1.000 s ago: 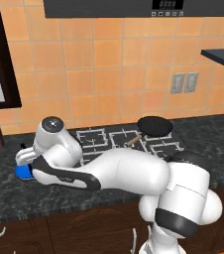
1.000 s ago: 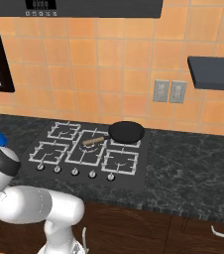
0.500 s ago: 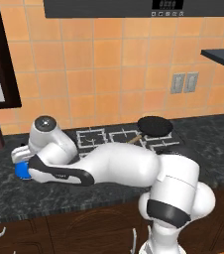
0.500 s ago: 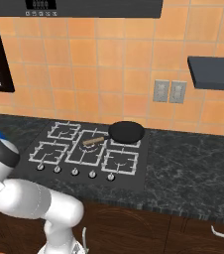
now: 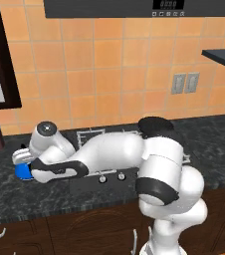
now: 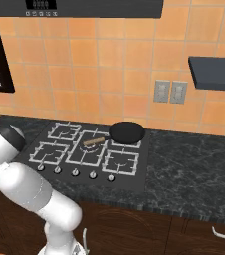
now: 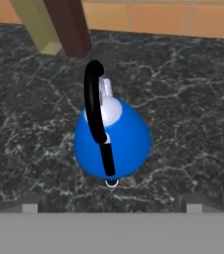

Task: Pick the kettle from the counter and place it on a stove burner. Then turn the burner on.

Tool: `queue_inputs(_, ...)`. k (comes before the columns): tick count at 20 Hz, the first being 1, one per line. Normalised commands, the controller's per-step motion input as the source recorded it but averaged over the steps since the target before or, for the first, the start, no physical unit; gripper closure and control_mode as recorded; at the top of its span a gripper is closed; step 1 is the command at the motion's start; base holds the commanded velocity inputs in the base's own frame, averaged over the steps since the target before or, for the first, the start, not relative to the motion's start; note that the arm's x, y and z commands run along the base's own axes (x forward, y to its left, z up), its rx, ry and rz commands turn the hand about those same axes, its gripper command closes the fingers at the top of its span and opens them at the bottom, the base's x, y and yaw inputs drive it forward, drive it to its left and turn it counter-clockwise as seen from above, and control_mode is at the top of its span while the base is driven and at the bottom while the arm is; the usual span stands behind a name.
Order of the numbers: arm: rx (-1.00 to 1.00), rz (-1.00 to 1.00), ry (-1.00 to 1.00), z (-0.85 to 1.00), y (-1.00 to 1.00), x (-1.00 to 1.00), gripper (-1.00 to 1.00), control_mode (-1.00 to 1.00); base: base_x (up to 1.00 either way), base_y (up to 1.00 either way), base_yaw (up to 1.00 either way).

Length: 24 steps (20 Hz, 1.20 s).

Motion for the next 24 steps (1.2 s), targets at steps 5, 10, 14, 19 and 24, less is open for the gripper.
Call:
queue_inputs(5,0.00,-0.05,0.05,-0.13,0.43,0.25,-1.00,-1.00,0.00,0.00,0.00)
queue_inputs(10,0.00,-0.07,0.04,-0.08,0.34,0.17,-1.00,-1.00,0.00,0.00,0.00)
queue_inputs(14,0.00,-0.08,0.02,-0.08,0.08,0.11,-1.00,-1.00,0.00,0.00,0.00)
queue_inputs(19,0.00,-0.05,0.00,-0.17,0.00,0.04,-1.00,-1.00,0.00,0.00,0.00)
queue_inputs(24,0.00,-0.04,0.00,-0.14,0.01,0.00,-1.00,-1.00,0.00,0.00,0.00)
